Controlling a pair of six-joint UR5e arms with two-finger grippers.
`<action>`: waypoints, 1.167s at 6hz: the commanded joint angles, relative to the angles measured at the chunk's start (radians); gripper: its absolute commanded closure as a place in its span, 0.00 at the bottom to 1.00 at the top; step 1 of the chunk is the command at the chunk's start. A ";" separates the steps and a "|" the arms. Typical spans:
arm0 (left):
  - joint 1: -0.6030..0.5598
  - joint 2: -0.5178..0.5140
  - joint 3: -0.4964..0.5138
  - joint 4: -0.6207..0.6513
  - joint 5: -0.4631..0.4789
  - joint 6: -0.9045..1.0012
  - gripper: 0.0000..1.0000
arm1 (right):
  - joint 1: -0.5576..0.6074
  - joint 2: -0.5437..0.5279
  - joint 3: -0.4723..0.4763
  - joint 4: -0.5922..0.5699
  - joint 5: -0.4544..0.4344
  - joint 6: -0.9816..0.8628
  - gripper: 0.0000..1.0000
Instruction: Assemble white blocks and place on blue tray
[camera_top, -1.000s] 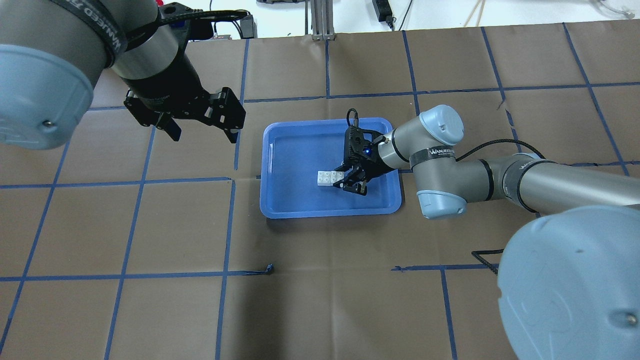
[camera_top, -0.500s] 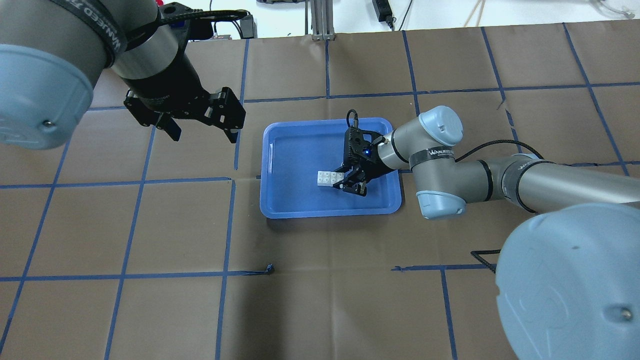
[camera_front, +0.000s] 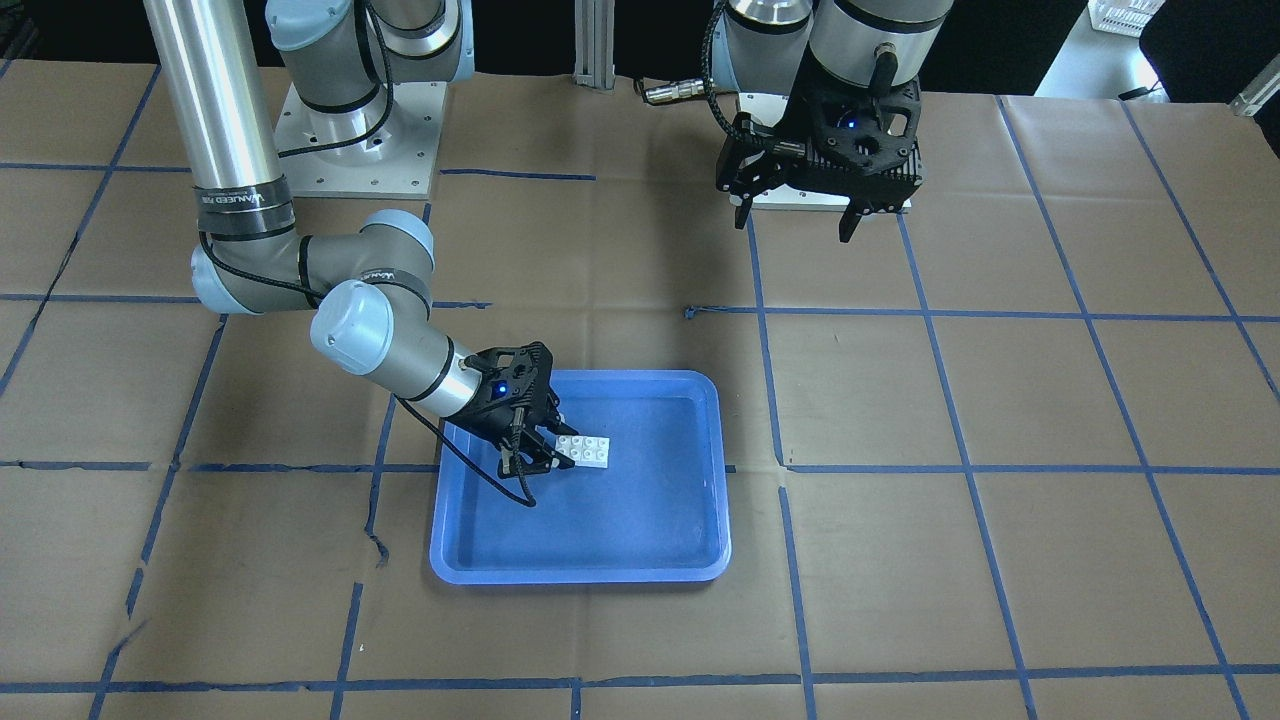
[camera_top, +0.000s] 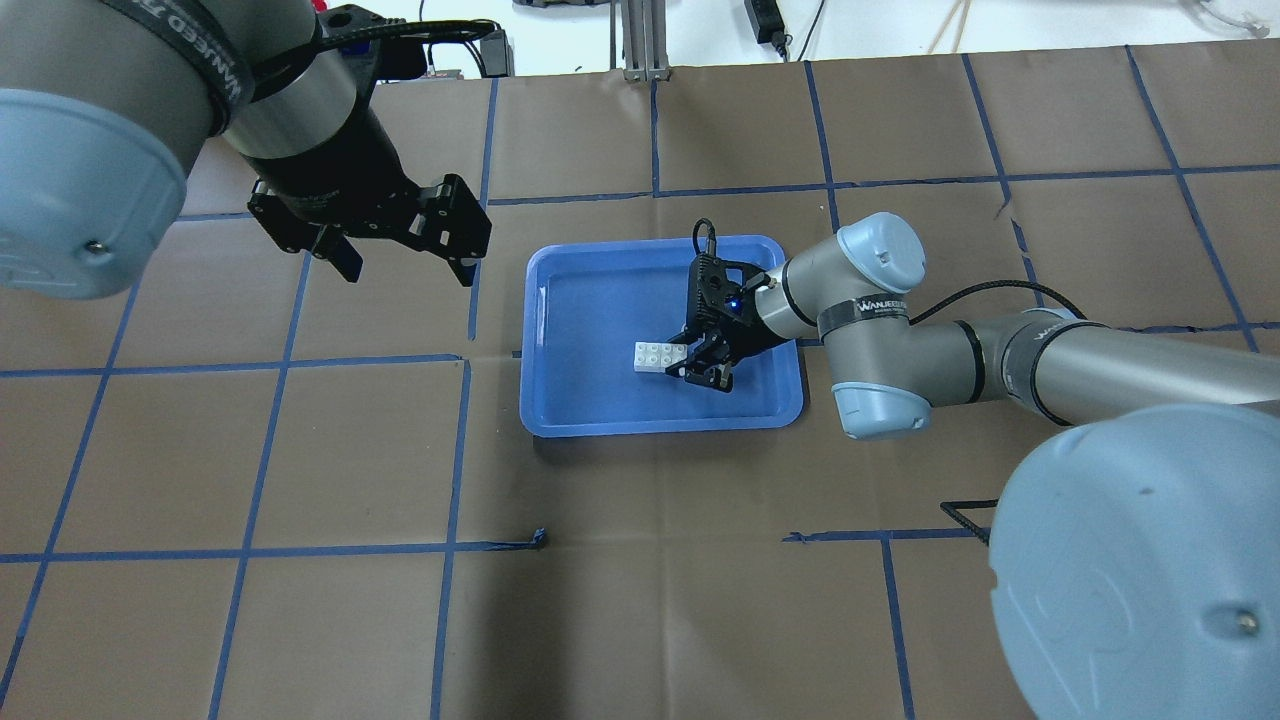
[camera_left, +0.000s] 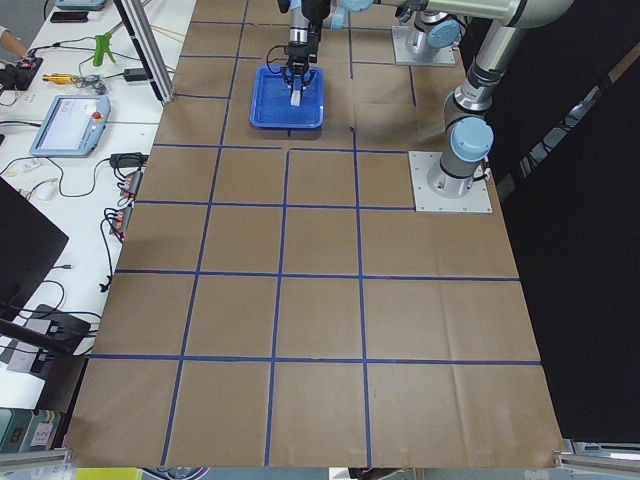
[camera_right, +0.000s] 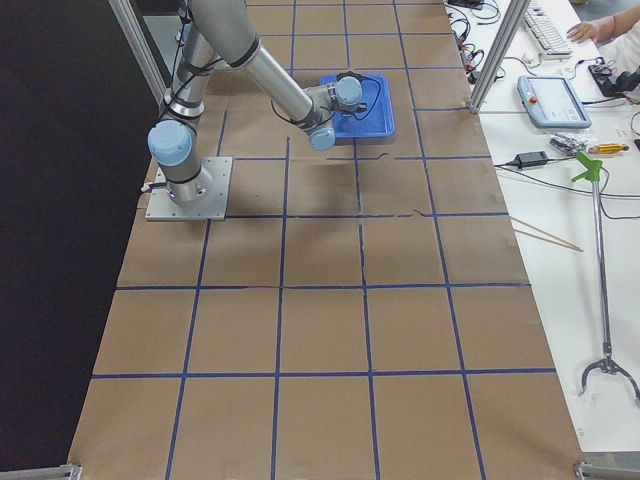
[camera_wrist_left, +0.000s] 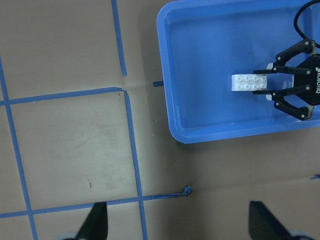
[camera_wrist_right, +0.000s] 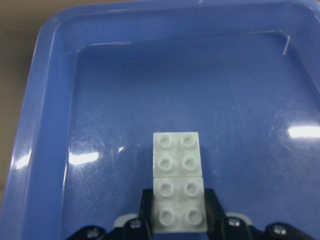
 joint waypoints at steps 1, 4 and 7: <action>0.001 0.000 0.001 0.000 0.000 0.000 0.01 | 0.000 0.000 0.001 0.001 0.000 0.001 0.67; 0.001 0.000 0.002 0.000 0.000 0.000 0.01 | 0.000 0.000 0.001 0.001 0.005 0.001 0.57; 0.001 0.000 0.002 0.000 0.002 0.000 0.01 | 0.000 0.000 -0.002 0.003 0.010 0.001 0.51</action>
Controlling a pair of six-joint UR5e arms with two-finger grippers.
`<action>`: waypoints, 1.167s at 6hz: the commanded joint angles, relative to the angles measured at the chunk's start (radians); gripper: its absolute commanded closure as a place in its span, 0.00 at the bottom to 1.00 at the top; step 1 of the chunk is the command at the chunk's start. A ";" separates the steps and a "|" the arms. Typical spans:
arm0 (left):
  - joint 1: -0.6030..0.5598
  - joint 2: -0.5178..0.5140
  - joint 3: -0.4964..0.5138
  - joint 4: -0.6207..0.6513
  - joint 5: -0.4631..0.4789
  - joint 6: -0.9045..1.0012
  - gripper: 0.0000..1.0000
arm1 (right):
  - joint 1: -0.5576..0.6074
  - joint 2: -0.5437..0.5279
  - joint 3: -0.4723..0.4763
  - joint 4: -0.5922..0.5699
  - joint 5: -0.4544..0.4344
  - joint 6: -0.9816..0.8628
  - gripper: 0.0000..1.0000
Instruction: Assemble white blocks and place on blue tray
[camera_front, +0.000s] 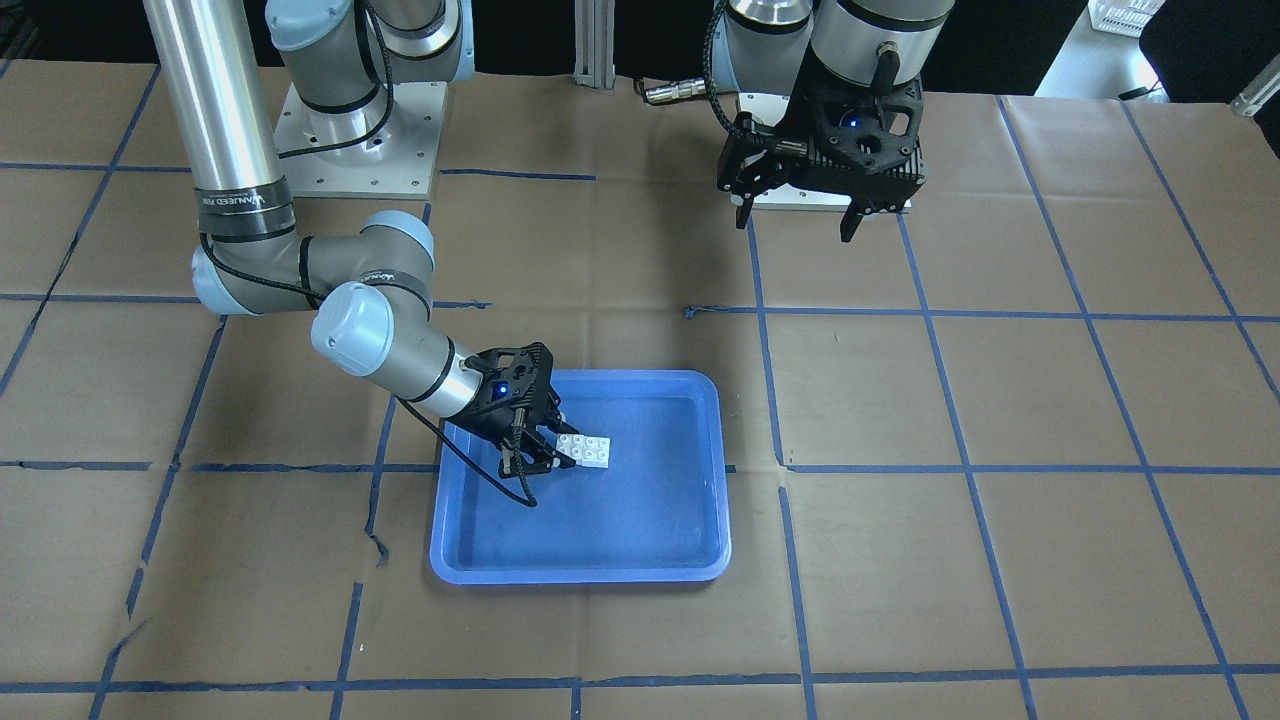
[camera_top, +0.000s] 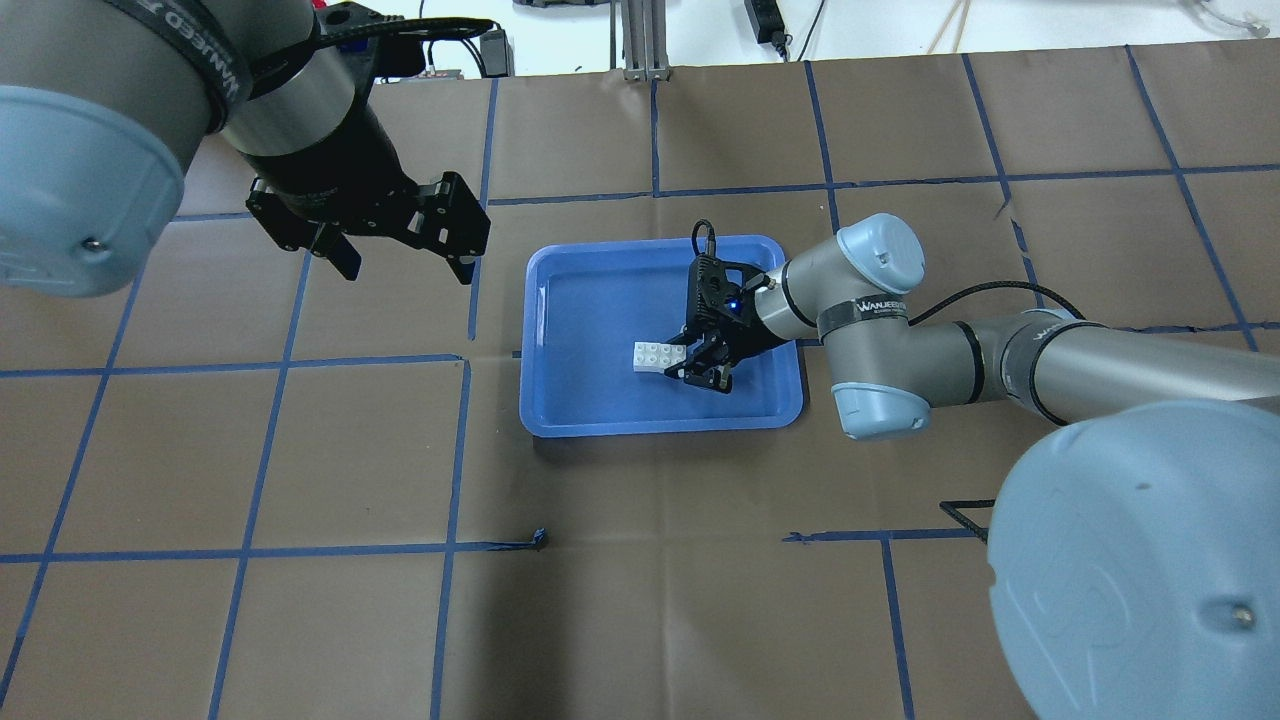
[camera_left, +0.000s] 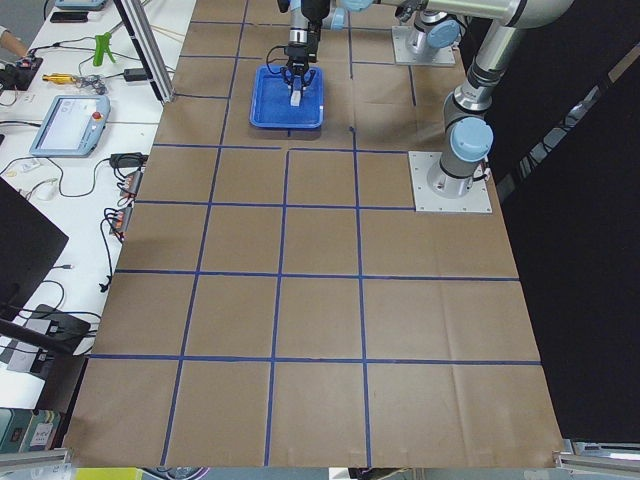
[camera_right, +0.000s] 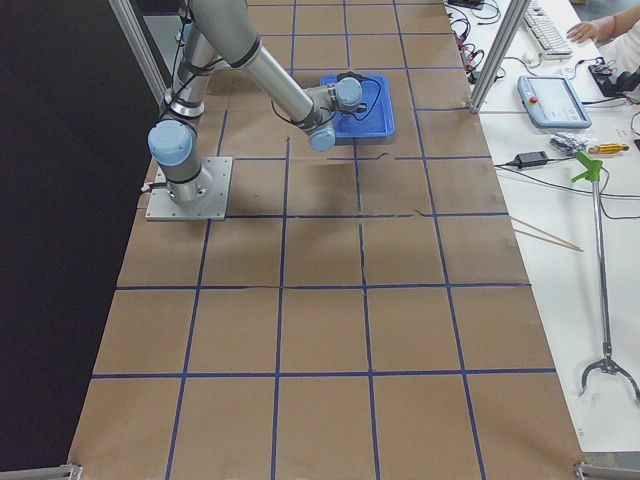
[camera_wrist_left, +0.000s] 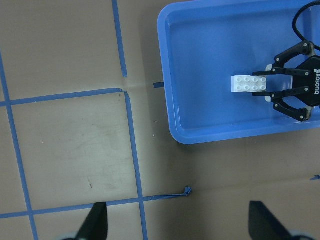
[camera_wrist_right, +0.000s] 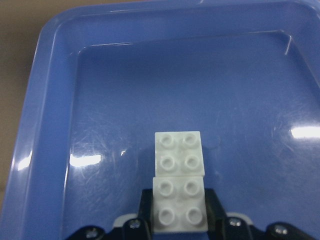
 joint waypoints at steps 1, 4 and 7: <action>0.000 0.000 0.000 0.000 0.000 0.000 0.01 | 0.000 0.000 -0.004 0.000 0.001 0.000 0.52; 0.000 0.000 0.000 0.000 0.000 0.000 0.01 | 0.000 0.001 -0.007 0.000 -0.004 0.002 0.51; 0.000 0.000 0.000 0.000 0.000 0.000 0.01 | 0.000 -0.028 -0.035 0.017 -0.011 0.147 0.00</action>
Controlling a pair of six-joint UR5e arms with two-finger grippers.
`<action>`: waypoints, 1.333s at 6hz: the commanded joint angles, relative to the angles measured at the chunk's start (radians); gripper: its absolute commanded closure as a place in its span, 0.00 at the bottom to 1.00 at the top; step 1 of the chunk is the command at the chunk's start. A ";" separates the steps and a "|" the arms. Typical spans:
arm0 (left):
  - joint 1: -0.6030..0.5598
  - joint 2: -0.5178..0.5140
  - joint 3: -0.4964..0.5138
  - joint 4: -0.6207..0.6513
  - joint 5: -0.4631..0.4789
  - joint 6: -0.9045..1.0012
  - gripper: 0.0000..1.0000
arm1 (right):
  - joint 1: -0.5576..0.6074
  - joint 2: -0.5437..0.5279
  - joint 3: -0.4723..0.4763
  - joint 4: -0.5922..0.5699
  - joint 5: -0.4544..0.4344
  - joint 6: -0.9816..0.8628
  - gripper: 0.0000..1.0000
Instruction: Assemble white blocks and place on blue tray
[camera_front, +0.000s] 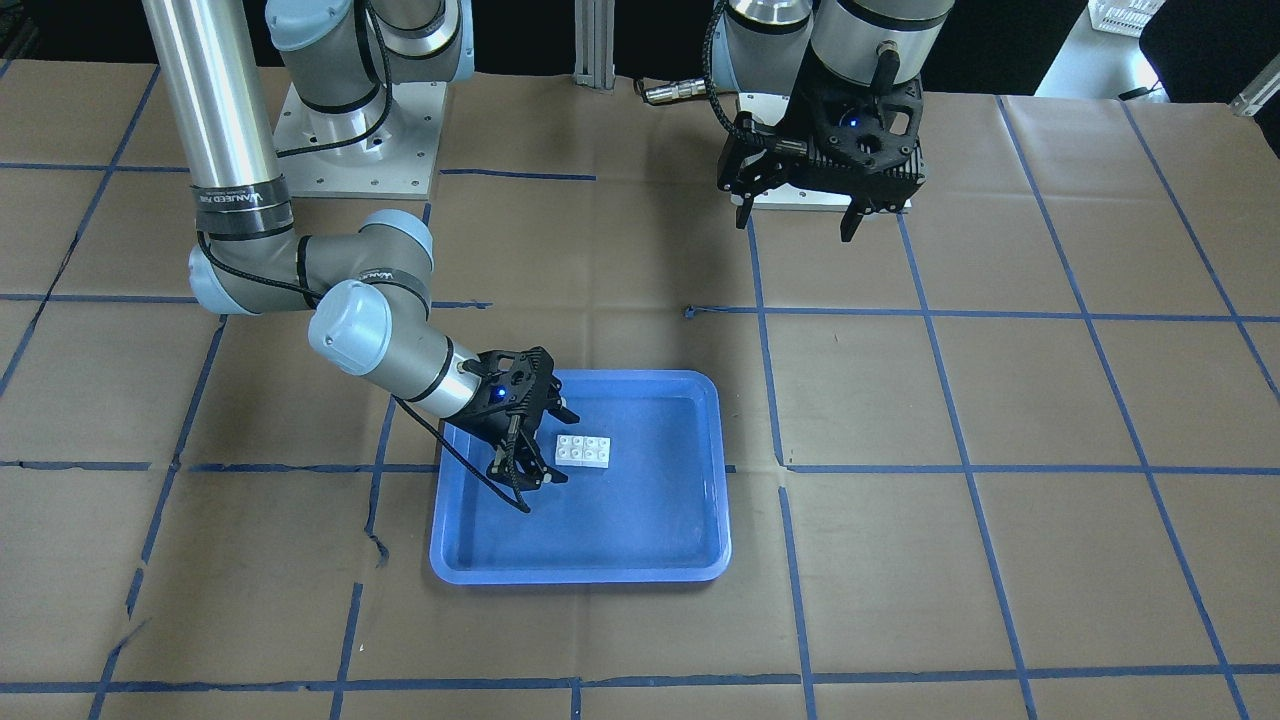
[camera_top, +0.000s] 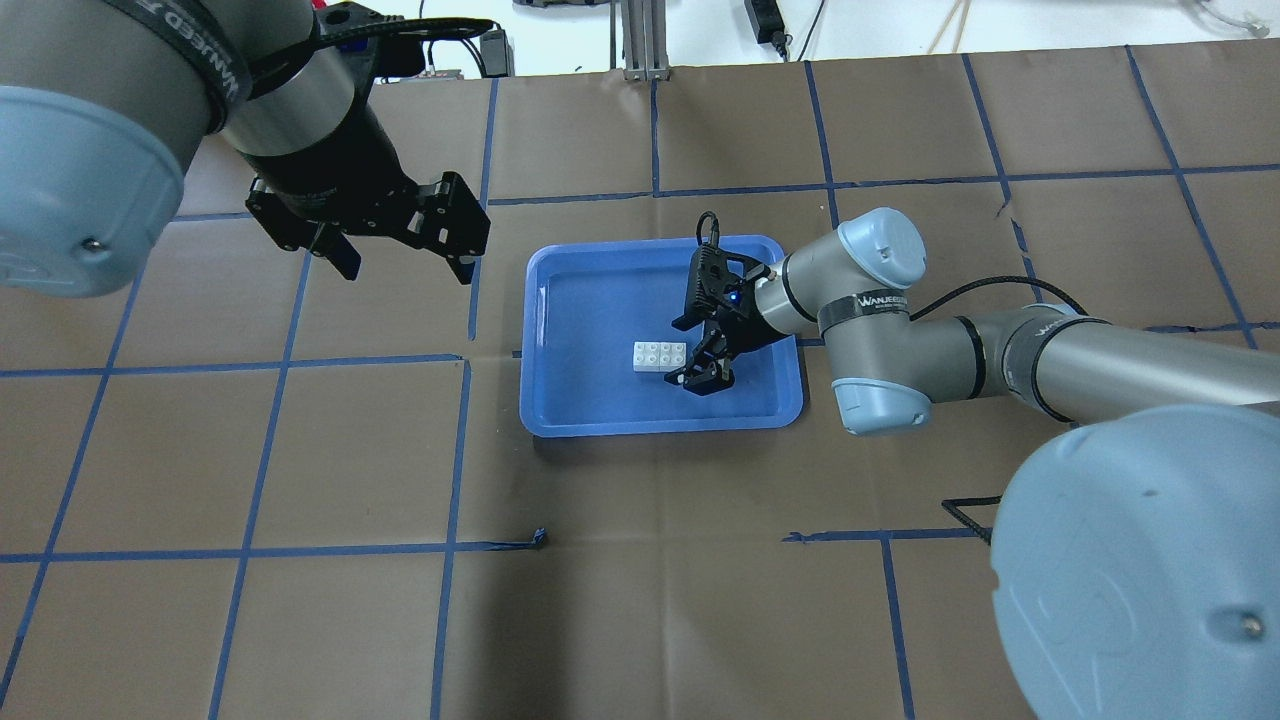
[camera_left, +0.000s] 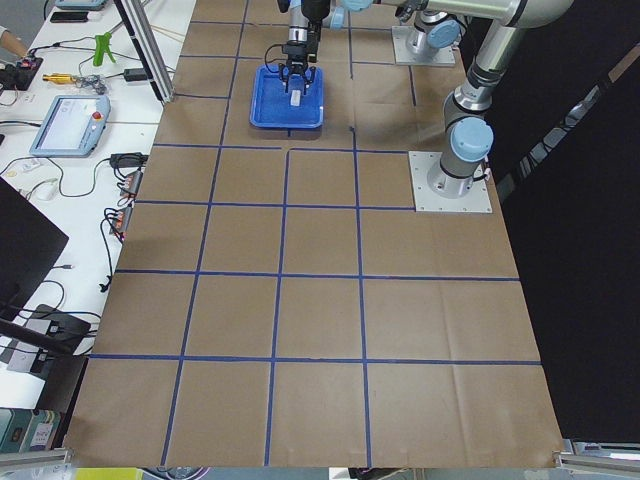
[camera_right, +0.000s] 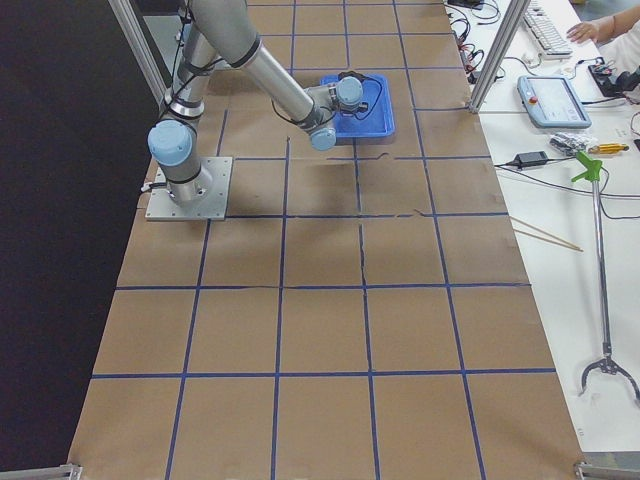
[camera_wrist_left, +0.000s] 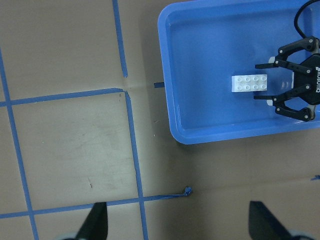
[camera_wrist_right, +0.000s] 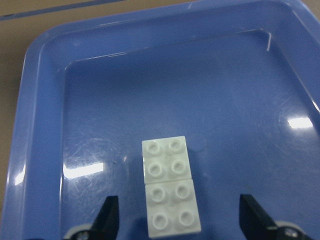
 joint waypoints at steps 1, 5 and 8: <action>0.000 0.000 0.000 0.000 0.000 0.000 0.01 | -0.002 -0.041 -0.051 0.078 -0.013 0.056 0.00; 0.000 0.000 0.000 0.000 0.000 0.000 0.01 | -0.040 -0.292 -0.270 0.651 -0.369 0.451 0.00; 0.000 0.000 0.000 0.000 0.000 0.000 0.01 | -0.162 -0.392 -0.397 0.907 -0.582 0.918 0.00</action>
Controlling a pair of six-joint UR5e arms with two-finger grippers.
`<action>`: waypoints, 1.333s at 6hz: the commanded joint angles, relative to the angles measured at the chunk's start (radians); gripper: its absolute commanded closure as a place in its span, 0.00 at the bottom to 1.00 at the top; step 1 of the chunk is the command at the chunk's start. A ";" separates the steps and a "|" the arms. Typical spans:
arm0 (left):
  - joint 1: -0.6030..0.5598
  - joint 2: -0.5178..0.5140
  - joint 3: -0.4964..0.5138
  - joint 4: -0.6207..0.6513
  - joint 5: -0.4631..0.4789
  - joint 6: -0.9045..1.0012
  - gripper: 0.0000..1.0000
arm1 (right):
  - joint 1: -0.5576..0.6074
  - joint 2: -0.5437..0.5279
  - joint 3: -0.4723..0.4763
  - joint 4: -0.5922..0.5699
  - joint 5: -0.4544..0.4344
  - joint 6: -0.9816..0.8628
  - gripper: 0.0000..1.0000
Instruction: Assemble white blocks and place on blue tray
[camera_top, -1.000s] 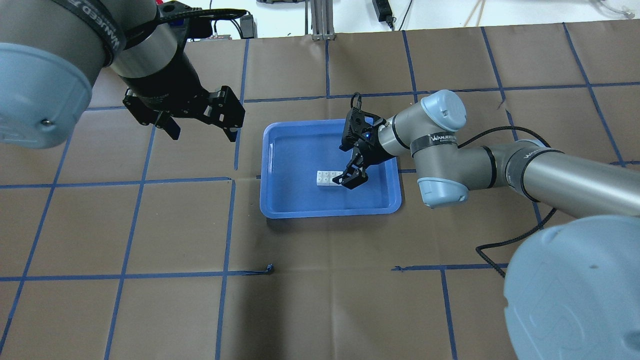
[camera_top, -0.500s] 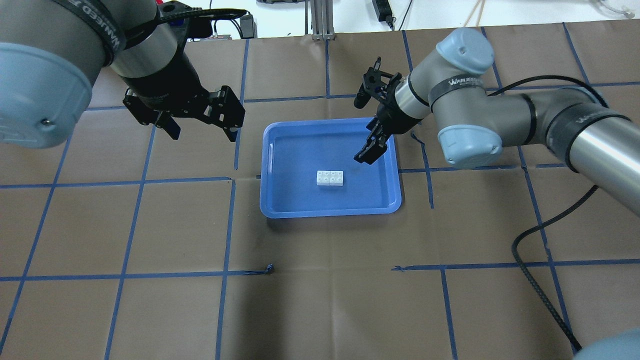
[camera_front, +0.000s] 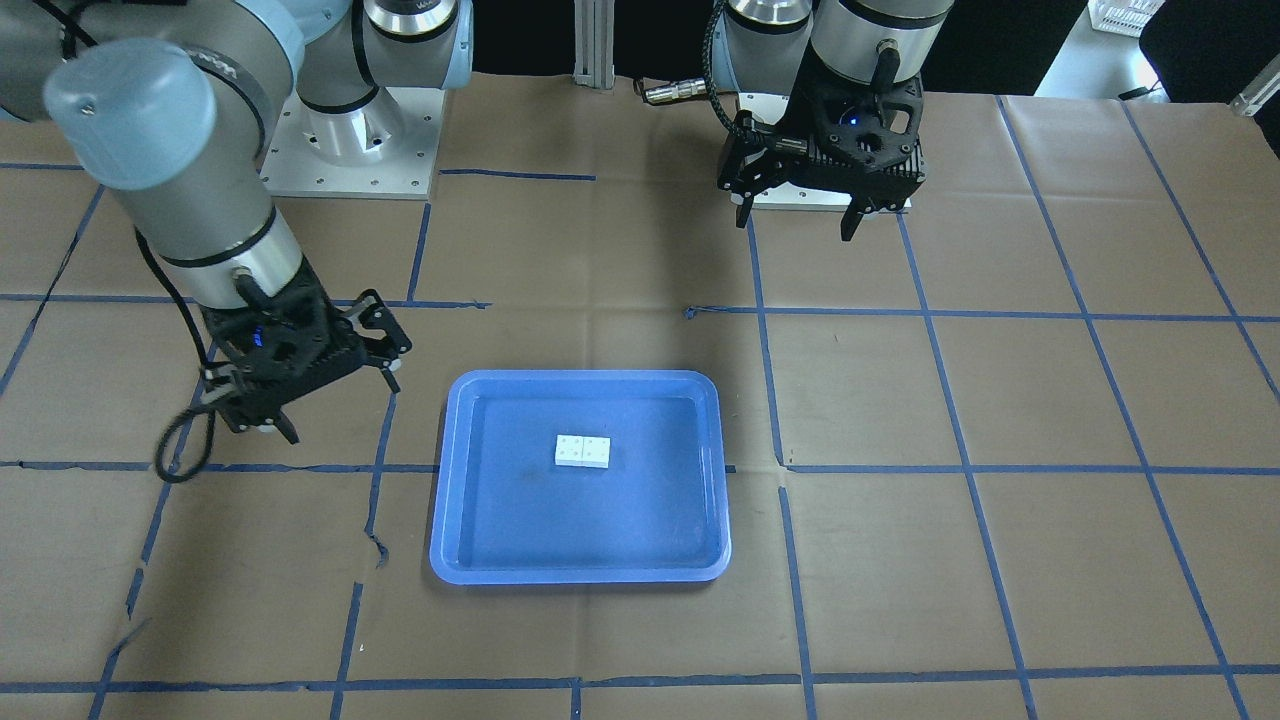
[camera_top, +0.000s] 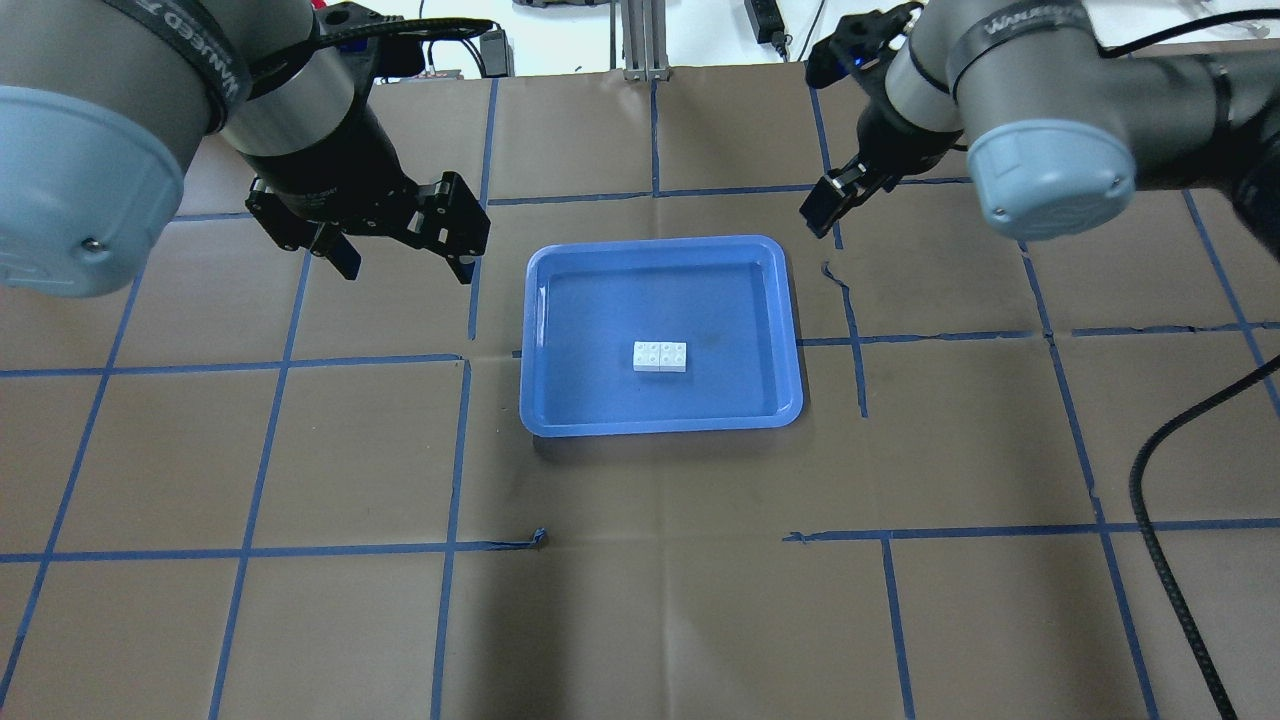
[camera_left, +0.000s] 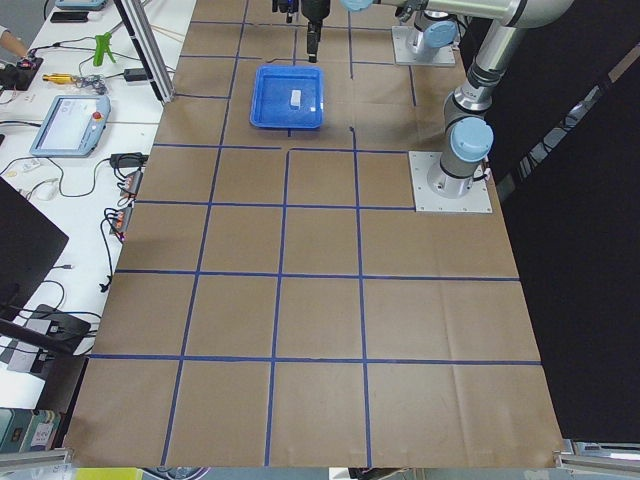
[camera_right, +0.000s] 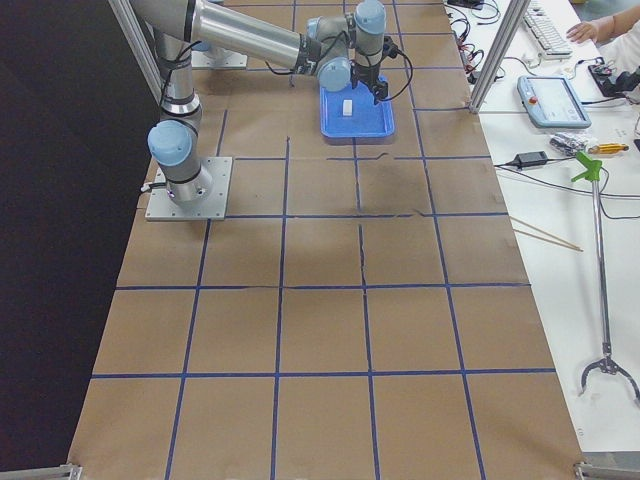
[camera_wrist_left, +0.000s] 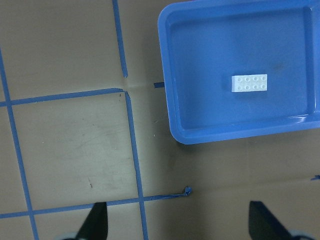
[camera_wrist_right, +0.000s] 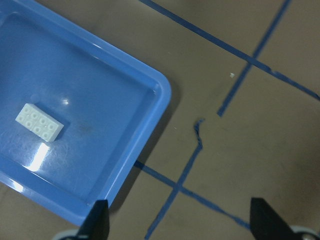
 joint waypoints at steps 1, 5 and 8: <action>0.000 0.001 0.000 0.000 0.000 0.000 0.01 | -0.056 -0.087 -0.064 0.232 -0.038 0.316 0.00; 0.000 0.001 0.000 0.000 0.000 0.000 0.01 | -0.005 -0.139 -0.132 0.420 -0.076 0.544 0.00; 0.000 0.001 0.000 0.000 0.000 0.000 0.01 | -0.007 -0.139 -0.127 0.420 -0.079 0.544 0.00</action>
